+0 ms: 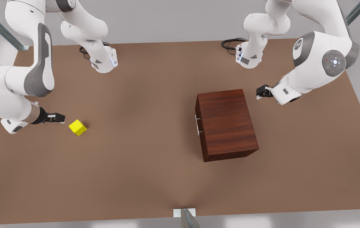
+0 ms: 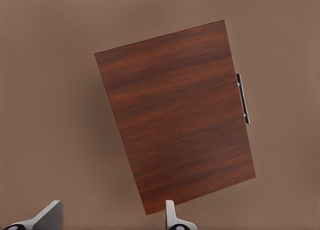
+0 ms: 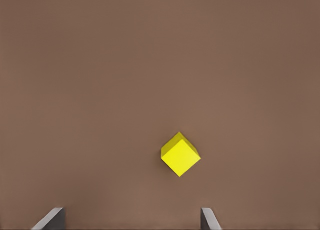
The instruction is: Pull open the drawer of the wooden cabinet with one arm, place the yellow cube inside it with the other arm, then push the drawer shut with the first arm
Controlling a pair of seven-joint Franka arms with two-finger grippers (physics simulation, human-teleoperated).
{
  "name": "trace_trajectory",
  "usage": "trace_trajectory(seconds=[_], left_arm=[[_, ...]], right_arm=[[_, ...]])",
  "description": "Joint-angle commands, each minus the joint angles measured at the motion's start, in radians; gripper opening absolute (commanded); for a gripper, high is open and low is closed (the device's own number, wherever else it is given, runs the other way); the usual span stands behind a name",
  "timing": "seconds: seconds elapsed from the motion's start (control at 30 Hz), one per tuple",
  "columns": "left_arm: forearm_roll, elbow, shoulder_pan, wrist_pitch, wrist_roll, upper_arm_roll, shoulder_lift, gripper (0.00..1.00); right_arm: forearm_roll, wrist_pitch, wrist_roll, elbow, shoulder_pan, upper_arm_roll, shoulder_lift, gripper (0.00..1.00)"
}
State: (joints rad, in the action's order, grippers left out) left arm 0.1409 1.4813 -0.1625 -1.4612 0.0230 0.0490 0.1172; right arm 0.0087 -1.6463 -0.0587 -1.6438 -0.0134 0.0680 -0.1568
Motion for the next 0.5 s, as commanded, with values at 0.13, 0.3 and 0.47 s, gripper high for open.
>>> trace_trajectory(seconds=[0.13,0.3,0.47], left_arm=[[-0.020,-0.004,0.001,0.010,0.009,-0.006,-0.010,1.00],[-0.060,-0.006,0.004,0.056,-0.060,-0.046,0.009,1.00],[-0.067,-0.004,0.001,0.041,-0.020,-0.043,0.030,1.00]], right_arm=[[0.004,0.011,-0.023,0.002,0.001,0.000,-0.001,1.00],[0.005,0.011,-0.023,0.002,0.001,0.001,-0.003,1.00],[0.005,0.010,-0.023,0.002,0.001,0.001,-0.003,1.00]])
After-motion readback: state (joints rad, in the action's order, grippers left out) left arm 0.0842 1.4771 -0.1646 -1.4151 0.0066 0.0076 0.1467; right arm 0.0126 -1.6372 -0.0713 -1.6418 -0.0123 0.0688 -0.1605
